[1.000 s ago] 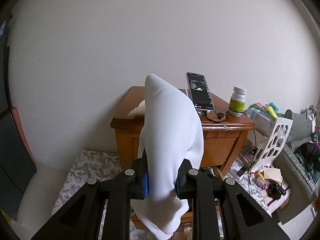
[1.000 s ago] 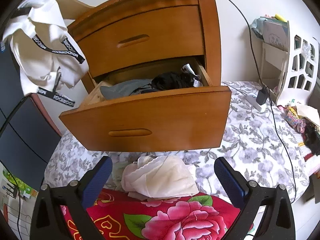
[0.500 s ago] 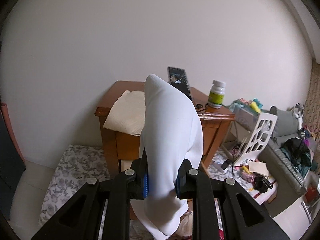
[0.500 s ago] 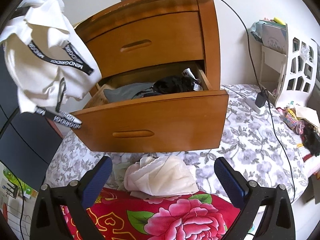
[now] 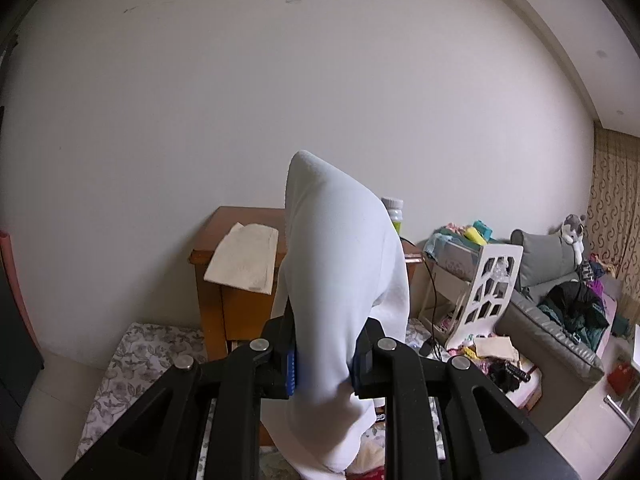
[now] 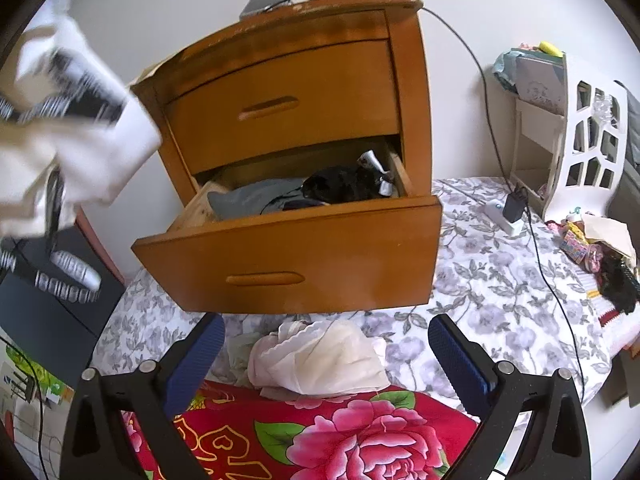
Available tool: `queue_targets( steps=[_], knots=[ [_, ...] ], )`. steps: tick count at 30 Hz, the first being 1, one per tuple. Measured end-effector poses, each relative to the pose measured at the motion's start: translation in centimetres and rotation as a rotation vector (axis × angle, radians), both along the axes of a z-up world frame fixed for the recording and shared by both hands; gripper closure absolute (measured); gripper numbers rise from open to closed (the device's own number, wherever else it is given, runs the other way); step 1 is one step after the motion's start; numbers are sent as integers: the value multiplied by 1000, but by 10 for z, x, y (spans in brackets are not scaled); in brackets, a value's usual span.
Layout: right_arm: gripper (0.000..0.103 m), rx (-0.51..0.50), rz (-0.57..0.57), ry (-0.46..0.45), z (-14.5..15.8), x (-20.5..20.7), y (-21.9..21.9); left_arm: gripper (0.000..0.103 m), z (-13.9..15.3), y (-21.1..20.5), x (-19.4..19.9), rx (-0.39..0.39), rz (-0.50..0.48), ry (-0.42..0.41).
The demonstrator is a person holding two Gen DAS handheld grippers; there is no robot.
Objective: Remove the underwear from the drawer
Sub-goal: 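Carry the white shirt down onto the bedspread beside the white cloth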
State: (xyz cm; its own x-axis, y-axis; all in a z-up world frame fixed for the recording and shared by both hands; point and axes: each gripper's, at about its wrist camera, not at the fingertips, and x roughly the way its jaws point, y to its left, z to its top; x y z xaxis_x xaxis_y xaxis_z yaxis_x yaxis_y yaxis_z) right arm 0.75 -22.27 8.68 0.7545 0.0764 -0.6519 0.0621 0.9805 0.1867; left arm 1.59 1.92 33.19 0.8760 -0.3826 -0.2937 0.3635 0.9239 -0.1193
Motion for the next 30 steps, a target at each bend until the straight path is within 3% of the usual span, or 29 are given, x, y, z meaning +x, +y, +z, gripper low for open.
queue_targets(
  steps=[6, 16, 24, 30],
  knots=[
    [0, -1, -24, -7, 5, -5, -7, 83, -41, -9, 8, 28, -14, 104],
    [0, 2, -51, -10, 6, -8, -16, 83, -147, -32, 48, 38, -3, 347],
    [0, 1, -49, 6, 0, -5, -16, 83, -228, -71, 73, 81, -60, 518],
    [0, 1, -53, 22, -6, -3, -18, 82, -271, -97, 87, 114, -69, 590]
  ],
)
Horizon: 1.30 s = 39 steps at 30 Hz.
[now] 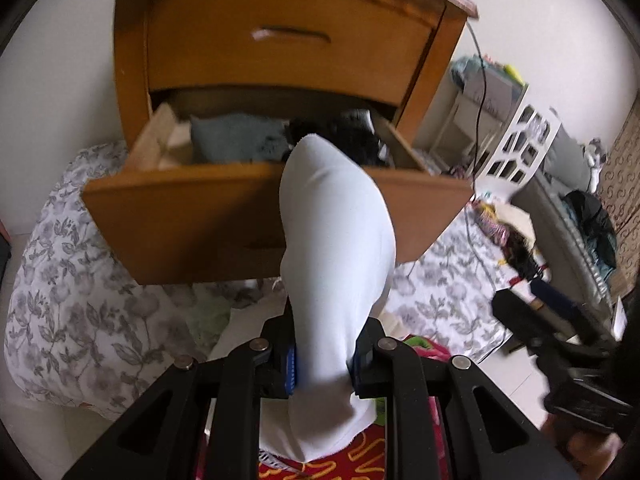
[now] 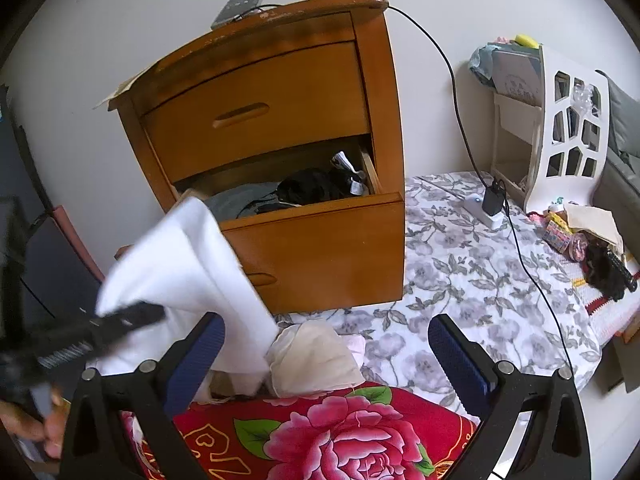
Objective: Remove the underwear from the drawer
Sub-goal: 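Carry the white shirt down onto the bedspread beside the white cloth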
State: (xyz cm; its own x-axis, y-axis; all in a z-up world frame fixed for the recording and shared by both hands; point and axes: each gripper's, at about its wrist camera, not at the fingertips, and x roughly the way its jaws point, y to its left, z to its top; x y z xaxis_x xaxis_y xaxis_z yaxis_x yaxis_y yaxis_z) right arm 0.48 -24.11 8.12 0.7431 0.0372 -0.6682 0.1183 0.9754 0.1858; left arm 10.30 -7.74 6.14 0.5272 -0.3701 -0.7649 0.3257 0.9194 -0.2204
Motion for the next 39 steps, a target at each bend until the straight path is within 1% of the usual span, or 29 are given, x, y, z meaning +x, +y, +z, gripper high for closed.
queue_targets(
  steps=[3, 6, 10, 15, 18, 20, 24, 27, 28, 31, 39],
  knots=[
    [0, 1, 4, 6, -2, 1, 0, 82, -15, -10, 7, 25, -4, 23],
    [0, 2, 5, 8, -3, 1, 0, 82, -35, -14, 12, 35, -8, 75],
    [0, 5, 3, 19, -6, 4, -2, 82, -56, -18, 15, 60, -15, 123],
    [0, 4, 4, 27, -8, 5, -2, 82, -79, -15, 23, 75, 17, 180],
    [0, 4, 6, 31, -9, 5, -2, 82, -90, -9, 30, 64, 50, 216],
    [0, 3, 9, 34, -9, 6, -1, 82, -96, -9, 31, 68, 55, 224],
    [0, -2, 18, 41, -10, 7, 1, 81, -102, -10, 31, 73, 59, 231],
    [0, -3, 21, 45, -12, 8, 2, 80, -101, -8, 29, 67, 63, 224],
    [0, -3, 22, 46, -12, 8, 2, 78, -99, -8, 28, 63, 66, 223],
    [0, -4, 24, 53, -14, 9, 2, 77, -94, -6, 25, 42, 71, 217],
    [0, -11, 34, 66, -17, 12, 5, 63, -76, 2, 9, 30, 55, 181]
  ],
)
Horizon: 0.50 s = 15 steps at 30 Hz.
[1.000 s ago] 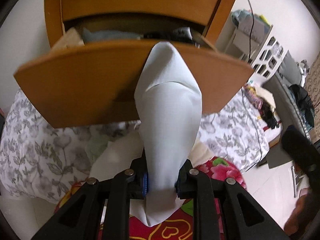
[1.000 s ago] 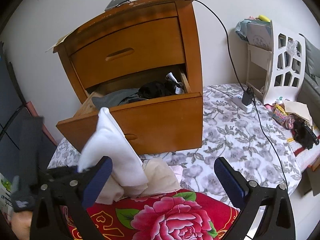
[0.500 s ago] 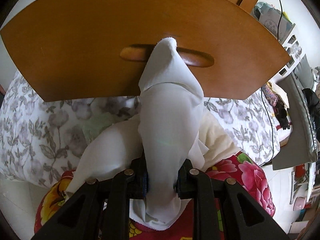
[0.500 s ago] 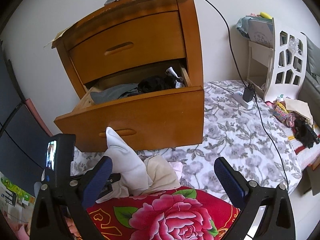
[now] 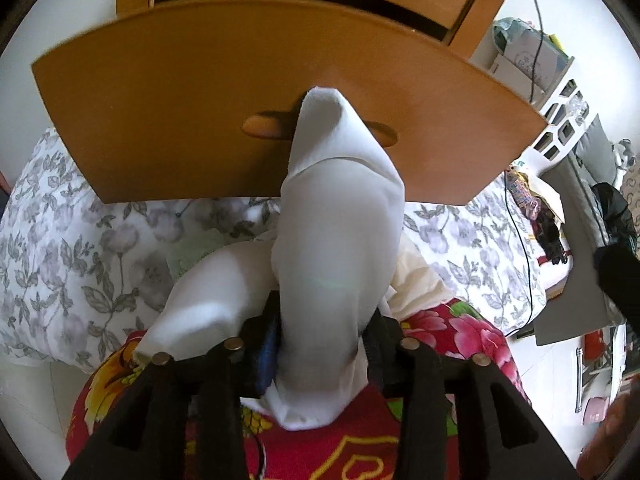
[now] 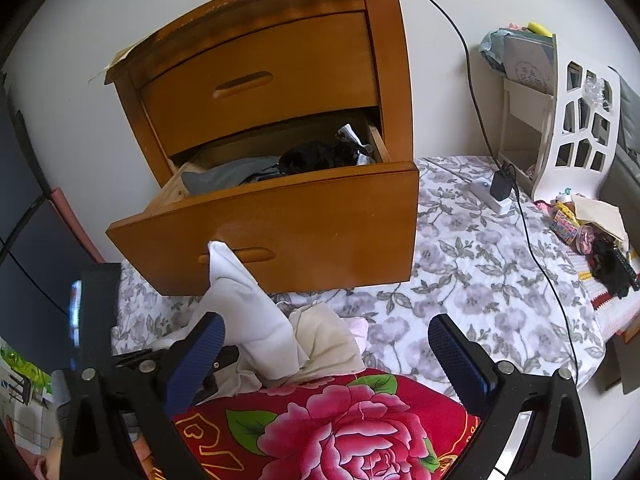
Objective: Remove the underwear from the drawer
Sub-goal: 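Carry the white shirt down onto the bedspread beside the white cloth, then open the left gripper to release the white shirt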
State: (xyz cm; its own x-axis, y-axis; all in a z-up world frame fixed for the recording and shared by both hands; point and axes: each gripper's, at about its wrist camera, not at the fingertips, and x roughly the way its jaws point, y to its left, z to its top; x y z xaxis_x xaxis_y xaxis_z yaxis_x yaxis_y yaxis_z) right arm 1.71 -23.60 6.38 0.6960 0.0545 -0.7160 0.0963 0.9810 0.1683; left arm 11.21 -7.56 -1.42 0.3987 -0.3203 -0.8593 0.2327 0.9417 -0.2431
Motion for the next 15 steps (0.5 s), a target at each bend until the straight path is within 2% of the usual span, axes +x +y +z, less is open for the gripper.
queue_targets(
  steps=[5, 9, 13, 15],
  knots=[
    [0, 1, 3, -6, 1, -1, 1, 61, 20, 14, -12, -15, 8, -23],
    [0, 4, 3, -17, 4, -2, 1, 61, 41, 25, -20, -55, 17, -69],
    [0, 1, 5, -16, 4, -2, 3, 61, 64, 31, -27, -61, 36, -132],
    [0, 2, 7, -15, 4, -1, 4, 51, 73, 33, -30, -48, 51, -160]
  ],
)
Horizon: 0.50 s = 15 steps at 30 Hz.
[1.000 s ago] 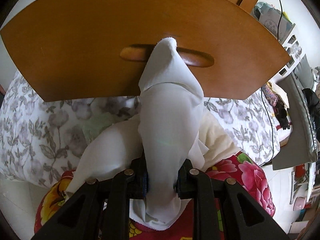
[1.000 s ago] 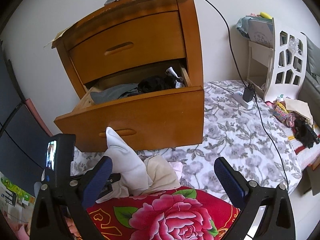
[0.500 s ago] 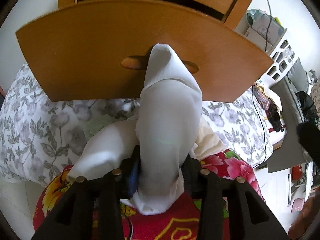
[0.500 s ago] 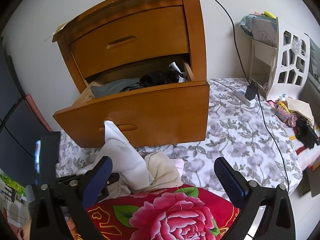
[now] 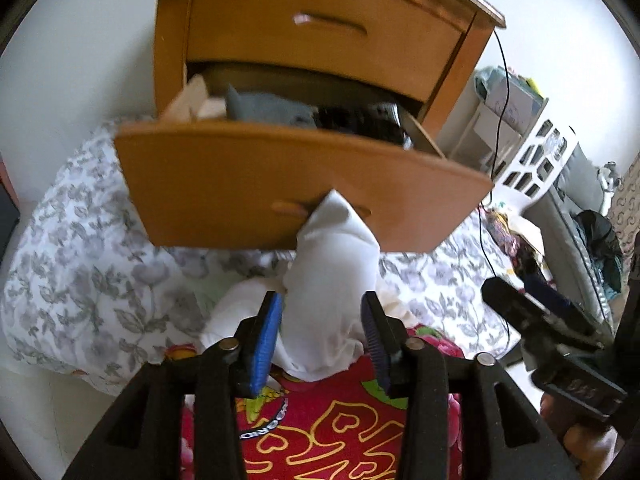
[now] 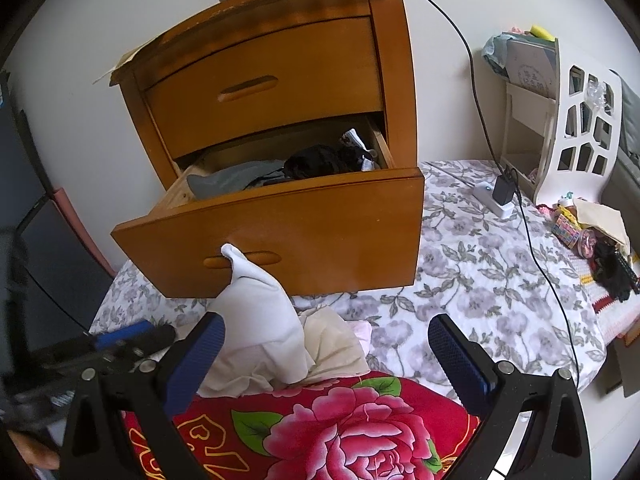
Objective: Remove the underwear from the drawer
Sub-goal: 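Open the left gripper to release the white shirt, then withdraw the open left gripper from the white shirt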
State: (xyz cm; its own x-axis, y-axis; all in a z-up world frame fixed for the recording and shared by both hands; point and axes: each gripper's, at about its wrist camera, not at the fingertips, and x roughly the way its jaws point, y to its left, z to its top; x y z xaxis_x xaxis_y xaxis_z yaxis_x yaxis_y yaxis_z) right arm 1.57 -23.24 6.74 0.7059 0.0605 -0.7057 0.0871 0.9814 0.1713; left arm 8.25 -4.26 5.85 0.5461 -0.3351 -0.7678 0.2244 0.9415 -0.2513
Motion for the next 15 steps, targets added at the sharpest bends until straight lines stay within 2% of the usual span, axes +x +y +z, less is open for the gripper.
queue_targets(
  steps=[1, 2, 10, 15],
  knots=[
    [0, 0, 2, 1, 0, 0, 1, 37, 3, 1, -1, 8, 9, -13],
    [0, -1, 4, 3, -1, 0, 2, 30, 6, 2, -2, 12, 15, -24],
    [0, -16, 10, 20, -4, 1, 6, 23, 4, 8, -2, 51, 63, -21],
    [0, -28, 4, 38, -8, 3, 5, 13, -1, 17, -3, 82, 130, -32]
  ],
)
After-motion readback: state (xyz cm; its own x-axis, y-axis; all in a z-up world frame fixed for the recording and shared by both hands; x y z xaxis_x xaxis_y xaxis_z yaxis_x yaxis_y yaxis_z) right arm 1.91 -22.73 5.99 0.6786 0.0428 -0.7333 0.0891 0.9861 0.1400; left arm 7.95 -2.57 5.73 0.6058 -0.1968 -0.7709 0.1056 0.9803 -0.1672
